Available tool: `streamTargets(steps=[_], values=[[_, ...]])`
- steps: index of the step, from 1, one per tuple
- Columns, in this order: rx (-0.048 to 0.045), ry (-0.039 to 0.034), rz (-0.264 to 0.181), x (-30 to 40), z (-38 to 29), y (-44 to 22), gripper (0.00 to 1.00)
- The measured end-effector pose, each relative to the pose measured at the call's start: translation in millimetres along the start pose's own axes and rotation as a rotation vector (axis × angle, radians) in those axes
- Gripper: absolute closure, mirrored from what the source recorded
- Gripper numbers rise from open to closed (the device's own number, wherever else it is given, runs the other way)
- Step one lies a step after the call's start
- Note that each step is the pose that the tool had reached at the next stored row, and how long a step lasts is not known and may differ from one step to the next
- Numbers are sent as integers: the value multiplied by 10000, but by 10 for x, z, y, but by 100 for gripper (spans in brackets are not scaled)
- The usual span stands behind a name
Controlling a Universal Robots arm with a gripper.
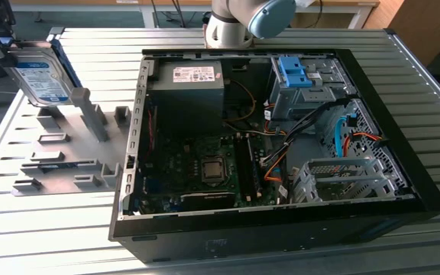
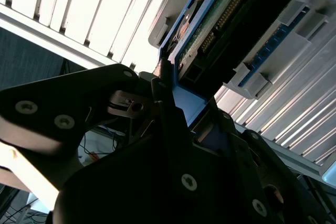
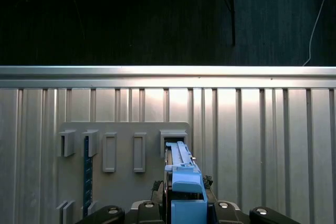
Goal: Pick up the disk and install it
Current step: 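Pick up the disk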
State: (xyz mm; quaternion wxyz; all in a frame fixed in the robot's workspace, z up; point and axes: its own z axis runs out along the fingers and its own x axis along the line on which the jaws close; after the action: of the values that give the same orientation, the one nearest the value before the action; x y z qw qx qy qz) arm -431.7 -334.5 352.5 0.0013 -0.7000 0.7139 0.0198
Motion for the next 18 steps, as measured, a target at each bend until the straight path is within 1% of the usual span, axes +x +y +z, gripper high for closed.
streamTargets(steps=[18], values=[[1, 0, -1, -2, -76, 2, 63]])
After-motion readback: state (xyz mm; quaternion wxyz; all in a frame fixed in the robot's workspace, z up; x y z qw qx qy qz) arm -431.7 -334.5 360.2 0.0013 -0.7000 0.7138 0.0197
